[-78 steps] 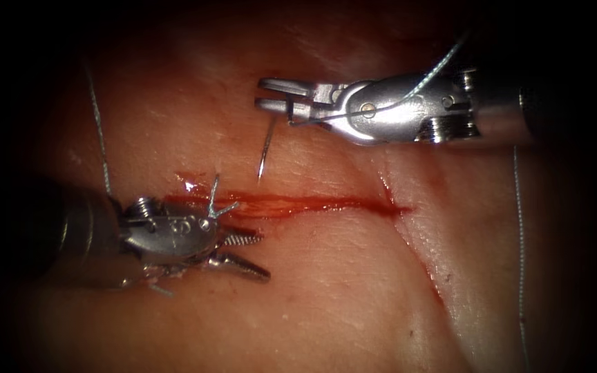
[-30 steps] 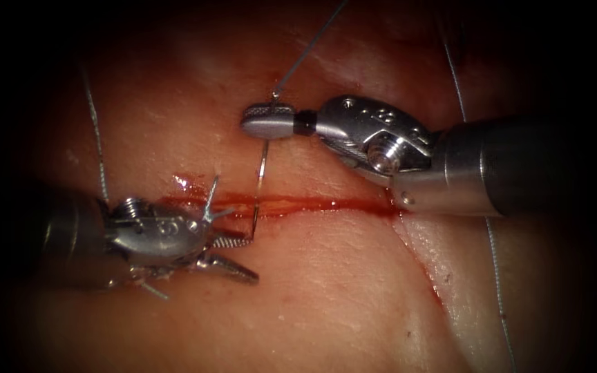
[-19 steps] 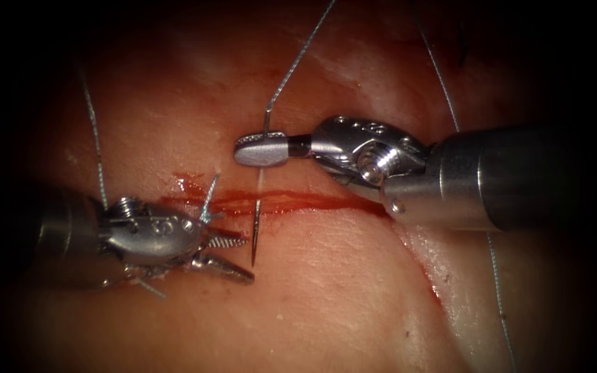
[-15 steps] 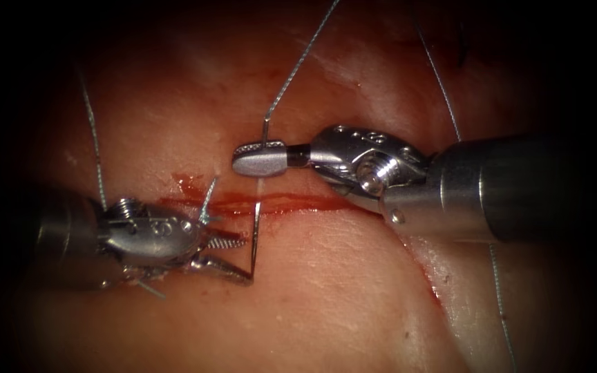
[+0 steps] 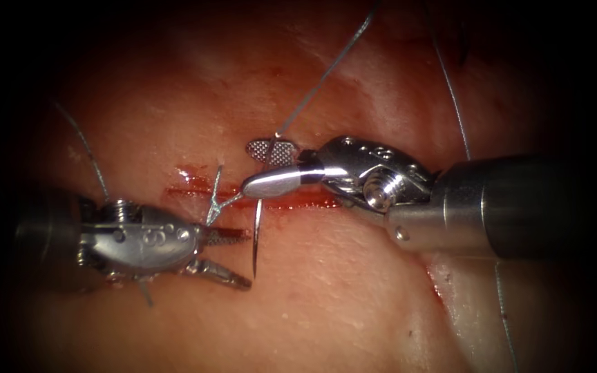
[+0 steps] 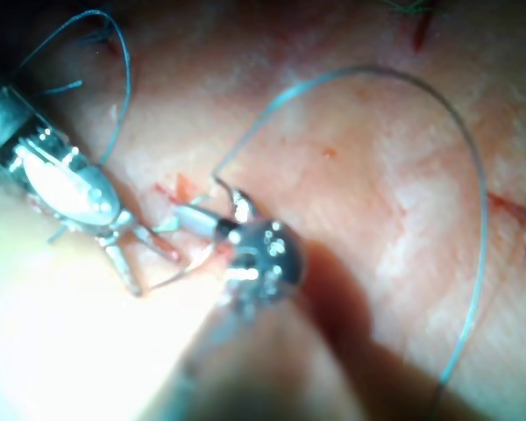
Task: Wound Closure
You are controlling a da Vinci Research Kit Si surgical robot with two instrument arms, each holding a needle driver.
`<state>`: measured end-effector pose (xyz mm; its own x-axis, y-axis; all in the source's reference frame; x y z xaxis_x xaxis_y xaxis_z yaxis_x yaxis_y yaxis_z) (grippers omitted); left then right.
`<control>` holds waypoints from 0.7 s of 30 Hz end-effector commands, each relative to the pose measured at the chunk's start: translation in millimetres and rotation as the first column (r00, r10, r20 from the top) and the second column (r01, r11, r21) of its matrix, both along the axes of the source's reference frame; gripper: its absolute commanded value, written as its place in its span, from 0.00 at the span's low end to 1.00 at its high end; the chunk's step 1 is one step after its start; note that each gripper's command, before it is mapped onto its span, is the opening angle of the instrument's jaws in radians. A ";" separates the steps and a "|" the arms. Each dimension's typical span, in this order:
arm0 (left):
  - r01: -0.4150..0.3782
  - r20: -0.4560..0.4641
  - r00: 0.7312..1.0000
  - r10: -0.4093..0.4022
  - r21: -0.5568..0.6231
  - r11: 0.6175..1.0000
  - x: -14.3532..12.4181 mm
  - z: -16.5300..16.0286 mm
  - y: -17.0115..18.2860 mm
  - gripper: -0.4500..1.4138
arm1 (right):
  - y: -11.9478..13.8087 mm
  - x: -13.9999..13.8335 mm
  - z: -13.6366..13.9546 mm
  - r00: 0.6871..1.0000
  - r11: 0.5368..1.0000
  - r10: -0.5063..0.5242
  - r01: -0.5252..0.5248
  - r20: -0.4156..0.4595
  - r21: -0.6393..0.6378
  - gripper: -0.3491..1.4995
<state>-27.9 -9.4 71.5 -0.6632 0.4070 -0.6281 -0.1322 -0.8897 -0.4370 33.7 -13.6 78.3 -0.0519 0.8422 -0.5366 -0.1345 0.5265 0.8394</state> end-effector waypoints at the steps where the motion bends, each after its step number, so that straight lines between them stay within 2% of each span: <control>1: -0.004 0.001 1.000 0.004 -0.006 1.000 -0.3 0.5 -0.1 0.37 | 0.2 0.0 0.5 1.000 1.000 0.007 -0.007 0.008 0.001 0.97; 6: -0.033 0.007 0.999 0.034 -0.060 0.998 0.3 0.1 0.5 0.37 | 0.6 -1.8 0.2 1.000 1.000 -0.007 0.007 0.012 0.006 0.95; 7: -0.048 0.010 0.999 0.049 -0.076 0.996 0.4 -0.1 0.6 0.37 | 0.6 -2.3 0.2 1.000 1.000 -0.030 0.030 0.003 0.007 0.91; 11: -0.067 0.018 0.997 0.069 -0.108 0.992 0.5 -0.4 1.0 0.37 | 0.6 -2.9 0.2 0.998 0.998 -0.054 0.054 0.023 0.010 0.91; 14: -0.096 0.022 0.995 0.100 -0.145 0.985 0.4 -0.4 1.4 0.41 | 0.5 -3.2 0.2 0.998 0.998 -0.064 0.064 0.025 0.011 0.91; 15: -0.112 0.023 0.993 0.117 -0.167 0.980 0.1 -0.3 1.4 0.46 | 0.5 -3.2 0.2 0.998 0.998 -0.065 0.065 0.024 0.011 0.91; 18: -0.145 0.022 0.988 0.153 -0.217 0.965 -0.6 -0.2 1.5 0.71 | 0.2 -3.1 0.1 0.997 0.998 -0.069 0.069 0.022 0.010 0.91; 19: -0.168 0.027 0.983 0.179 -0.239 0.956 -0.9 -0.2 1.6 0.76 | 0.2 -3.1 0.0 0.997 0.997 -0.072 0.072 0.021 0.010 0.91; 21: -0.193 0.034 0.977 0.209 -0.257 0.947 -1.3 -0.1 1.5 0.77 | 0.1 -3.1 0.0 0.997 0.997 -0.073 0.073 0.020 0.010 0.91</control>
<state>-28.9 -7.7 70.7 -0.6701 0.0698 -0.7390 0.0994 -0.9782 -0.1825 29.8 -13.3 77.9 0.0213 0.8487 -0.5285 -0.1168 0.5271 0.8417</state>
